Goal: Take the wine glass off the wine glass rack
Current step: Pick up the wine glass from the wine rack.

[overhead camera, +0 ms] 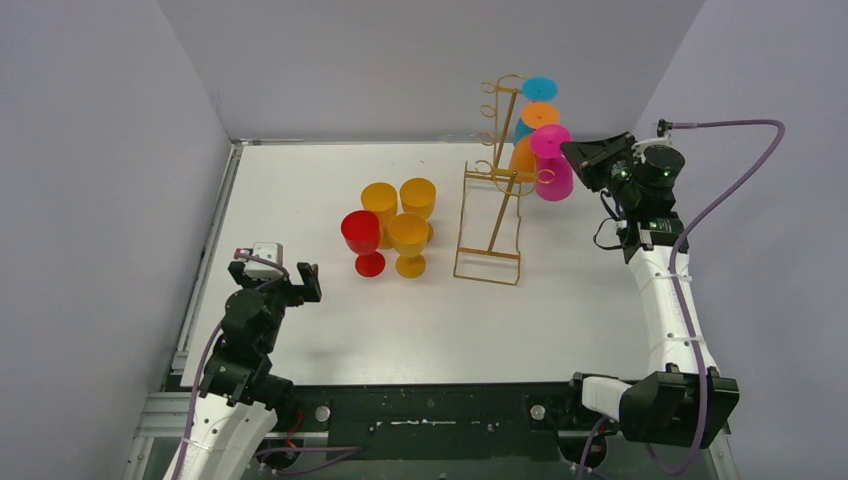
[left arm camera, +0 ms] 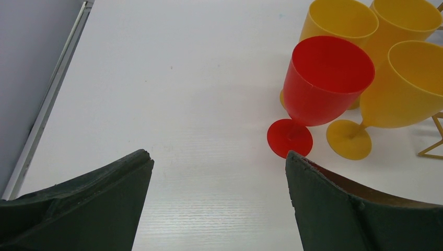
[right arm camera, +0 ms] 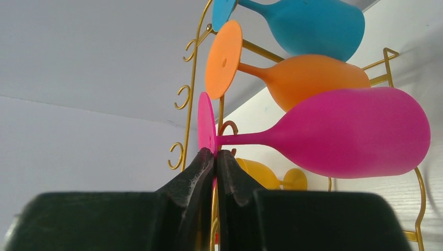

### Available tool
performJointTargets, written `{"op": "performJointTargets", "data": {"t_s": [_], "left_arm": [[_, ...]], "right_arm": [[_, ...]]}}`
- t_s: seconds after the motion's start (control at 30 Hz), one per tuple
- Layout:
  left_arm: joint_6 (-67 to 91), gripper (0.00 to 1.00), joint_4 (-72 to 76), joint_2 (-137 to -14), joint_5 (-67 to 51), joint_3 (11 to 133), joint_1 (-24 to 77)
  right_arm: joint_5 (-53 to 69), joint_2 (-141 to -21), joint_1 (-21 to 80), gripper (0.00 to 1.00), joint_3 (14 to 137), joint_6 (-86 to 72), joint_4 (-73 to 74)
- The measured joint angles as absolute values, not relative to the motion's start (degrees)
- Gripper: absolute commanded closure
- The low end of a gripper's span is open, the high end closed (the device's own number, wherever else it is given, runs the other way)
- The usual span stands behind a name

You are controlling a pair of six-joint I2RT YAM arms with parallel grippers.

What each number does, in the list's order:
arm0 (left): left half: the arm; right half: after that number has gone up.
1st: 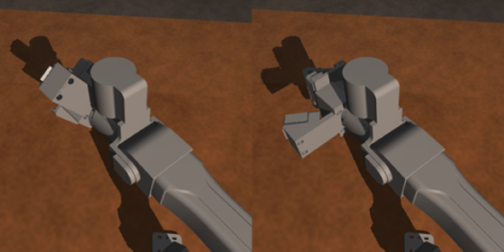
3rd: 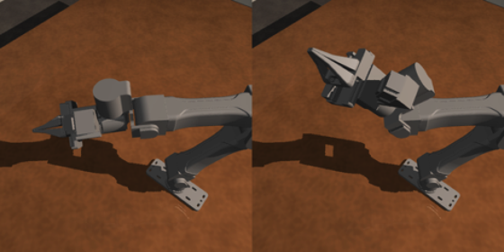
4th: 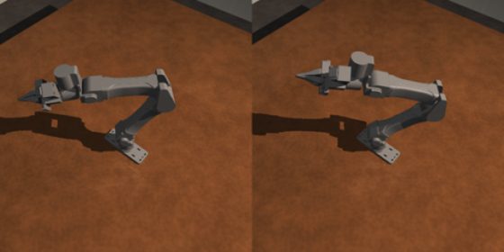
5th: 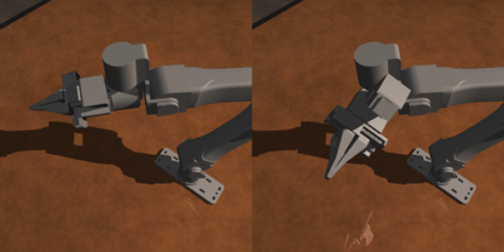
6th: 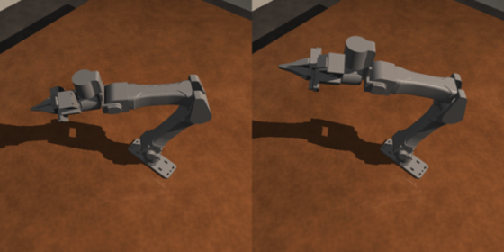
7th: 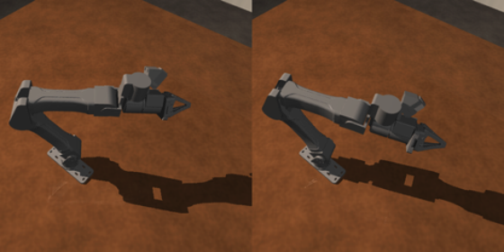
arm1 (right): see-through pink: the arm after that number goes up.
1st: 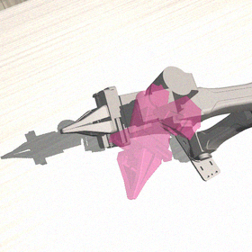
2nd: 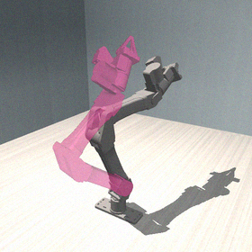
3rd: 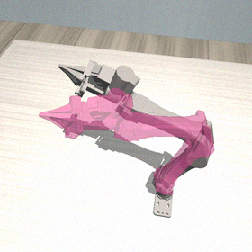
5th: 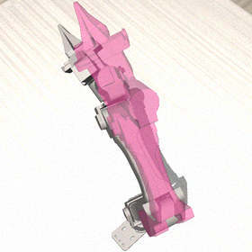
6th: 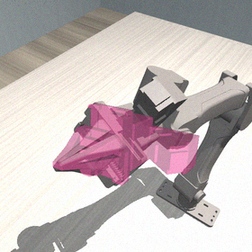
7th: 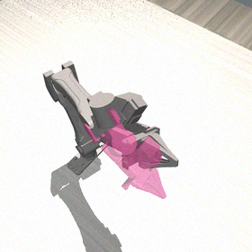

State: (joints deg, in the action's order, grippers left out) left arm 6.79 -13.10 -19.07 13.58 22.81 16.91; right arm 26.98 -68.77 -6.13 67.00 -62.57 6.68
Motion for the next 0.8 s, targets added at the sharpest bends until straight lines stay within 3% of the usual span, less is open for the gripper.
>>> {"op": "performJointTargets", "data": {"t_s": [0.8], "left_arm": [[8.8,0.03,-13.4,-19.0,15.0,22.9,16.9]], "right_arm": [[19.5,-61.5,-6.4,1.0,67.5,-58.4,12.3]]}}
